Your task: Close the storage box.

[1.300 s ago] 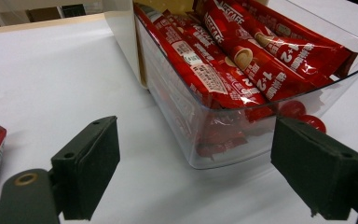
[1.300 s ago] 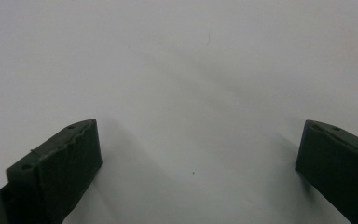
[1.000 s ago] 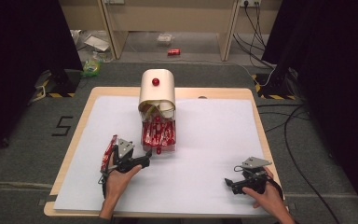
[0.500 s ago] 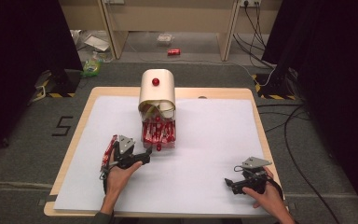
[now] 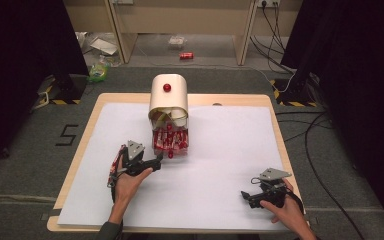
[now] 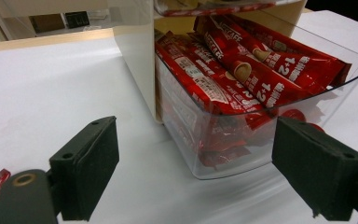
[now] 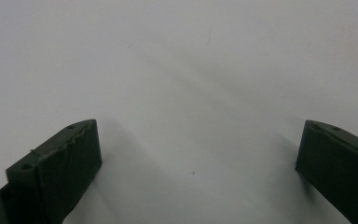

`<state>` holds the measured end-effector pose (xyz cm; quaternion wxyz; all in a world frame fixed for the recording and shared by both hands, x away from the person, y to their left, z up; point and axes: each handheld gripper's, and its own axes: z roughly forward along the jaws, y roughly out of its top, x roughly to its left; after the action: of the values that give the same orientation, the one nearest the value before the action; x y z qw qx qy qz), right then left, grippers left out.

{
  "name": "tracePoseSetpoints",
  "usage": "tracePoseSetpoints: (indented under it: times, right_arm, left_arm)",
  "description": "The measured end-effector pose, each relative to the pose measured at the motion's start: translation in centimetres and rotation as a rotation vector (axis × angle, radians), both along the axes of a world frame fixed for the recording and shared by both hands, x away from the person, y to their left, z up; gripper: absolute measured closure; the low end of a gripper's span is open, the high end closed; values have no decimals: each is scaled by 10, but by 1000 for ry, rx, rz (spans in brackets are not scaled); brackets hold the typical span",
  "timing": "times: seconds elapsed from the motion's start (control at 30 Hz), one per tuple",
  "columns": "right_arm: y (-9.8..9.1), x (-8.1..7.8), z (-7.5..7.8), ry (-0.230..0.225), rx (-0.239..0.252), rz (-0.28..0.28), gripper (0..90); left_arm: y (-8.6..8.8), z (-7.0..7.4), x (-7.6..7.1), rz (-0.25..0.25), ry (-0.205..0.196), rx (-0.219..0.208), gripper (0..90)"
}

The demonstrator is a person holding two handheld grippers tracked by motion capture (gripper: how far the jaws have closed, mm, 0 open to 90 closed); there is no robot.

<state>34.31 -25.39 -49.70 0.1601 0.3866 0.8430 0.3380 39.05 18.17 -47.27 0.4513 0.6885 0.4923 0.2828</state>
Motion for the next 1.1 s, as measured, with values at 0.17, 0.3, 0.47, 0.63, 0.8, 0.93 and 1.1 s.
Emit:
tracePoseSetpoints:
  times: [0.17,0.3,0.47,0.63,0.8,0.93,1.1]
  right_arm:
    - [0,0,0,0,0,0,4]
    - [0,0,0,1,1,0,4]
    - [0,0,0,1,1,0,4]
    - [0,0,0,1,1,0,4]
    - [0,0,0,1,1,0,4]
    - [0,0,0,1,1,-1,4]
    - [0,0,0,1,1,0,4]
  left_arm:
    - [0,-1,5,4,-2,-5,143]
    - [0,-1,10,8,-4,-5,143]
    - [1,-2,16,10,-8,-12,143]
    - [-1,-2,21,15,-9,-2,143]
    - [-1,-2,27,17,-10,-6,142]
    - [-2,-2,31,20,-11,1,143]
    - [-3,-2,34,17,-13,2,141]
